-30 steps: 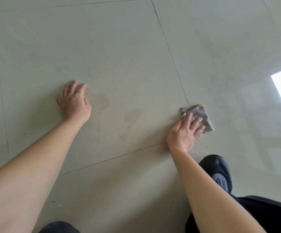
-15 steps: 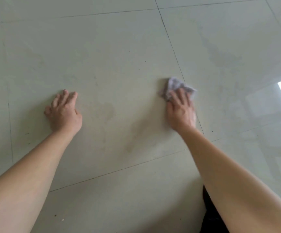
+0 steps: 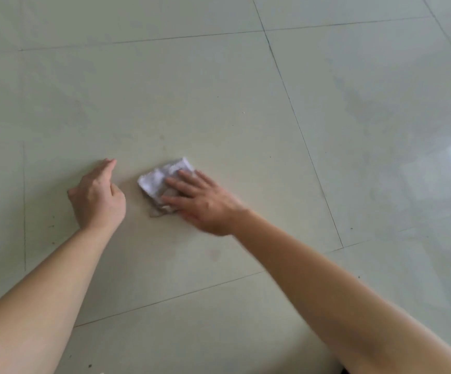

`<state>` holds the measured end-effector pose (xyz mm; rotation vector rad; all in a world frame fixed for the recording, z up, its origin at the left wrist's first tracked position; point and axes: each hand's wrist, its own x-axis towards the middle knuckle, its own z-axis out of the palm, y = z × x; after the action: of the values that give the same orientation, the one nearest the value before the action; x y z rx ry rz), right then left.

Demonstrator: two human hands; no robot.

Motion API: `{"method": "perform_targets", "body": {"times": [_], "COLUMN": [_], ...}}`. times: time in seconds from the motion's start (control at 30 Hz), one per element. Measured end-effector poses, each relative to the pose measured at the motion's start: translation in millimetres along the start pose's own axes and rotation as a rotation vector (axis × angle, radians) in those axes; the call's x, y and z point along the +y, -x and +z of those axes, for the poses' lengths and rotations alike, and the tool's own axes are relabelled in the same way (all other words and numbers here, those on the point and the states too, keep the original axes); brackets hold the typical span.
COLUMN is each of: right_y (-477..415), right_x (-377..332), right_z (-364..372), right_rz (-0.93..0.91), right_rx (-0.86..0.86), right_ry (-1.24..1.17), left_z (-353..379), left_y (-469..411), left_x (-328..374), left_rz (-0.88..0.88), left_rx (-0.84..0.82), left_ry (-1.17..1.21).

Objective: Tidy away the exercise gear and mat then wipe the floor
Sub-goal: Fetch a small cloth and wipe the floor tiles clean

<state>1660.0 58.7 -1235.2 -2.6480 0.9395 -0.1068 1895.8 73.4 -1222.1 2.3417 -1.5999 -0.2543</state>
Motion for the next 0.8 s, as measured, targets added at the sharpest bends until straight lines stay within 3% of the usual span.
{"method": "perform_targets", "body": {"times": [0.07,0.23,0.3,0.37,0.53,0.63,0.7,0.73,0.8], "right_y": [13,54,35,-6,-109,-122,-111,-99,-67], "right_x": [58,145,131,102,15,46,103,136,192], "right_z": [-15,-51,-51,-36,-6,-18,-24,-31,-52], "right_rz": [0.108,1.300,1.476,1.315,0.451,0.063,0.059,0.166,0.558], "right_rx": [0.103,0.335,0.324,0.286,0.105,0.021,0.154,0.237,0.330], "right_ry": [0.083,-0.050,-0.090,-0.075,-0.027,0.010,0.043,0.076,0.113], "left_z": [5,5,2,-1,1,6,11,14,22], "left_y": [4,2,0,-1,-21,-40,-54,-60,-74], "left_x": [-5,-1,2,3,-7,-12,-11,-10,-6], "left_rz": [0.065,0.043,0.028,-0.005,-0.107,-0.145,-0.123,-0.092,-0.035], "left_rx": [0.004,0.025,0.036,0.055,0.213,0.227,0.202,0.189,0.149], "left_ry": [-0.009,-0.007,-0.001,0.018,0.137,0.125,0.079,0.053,-0.001]}}
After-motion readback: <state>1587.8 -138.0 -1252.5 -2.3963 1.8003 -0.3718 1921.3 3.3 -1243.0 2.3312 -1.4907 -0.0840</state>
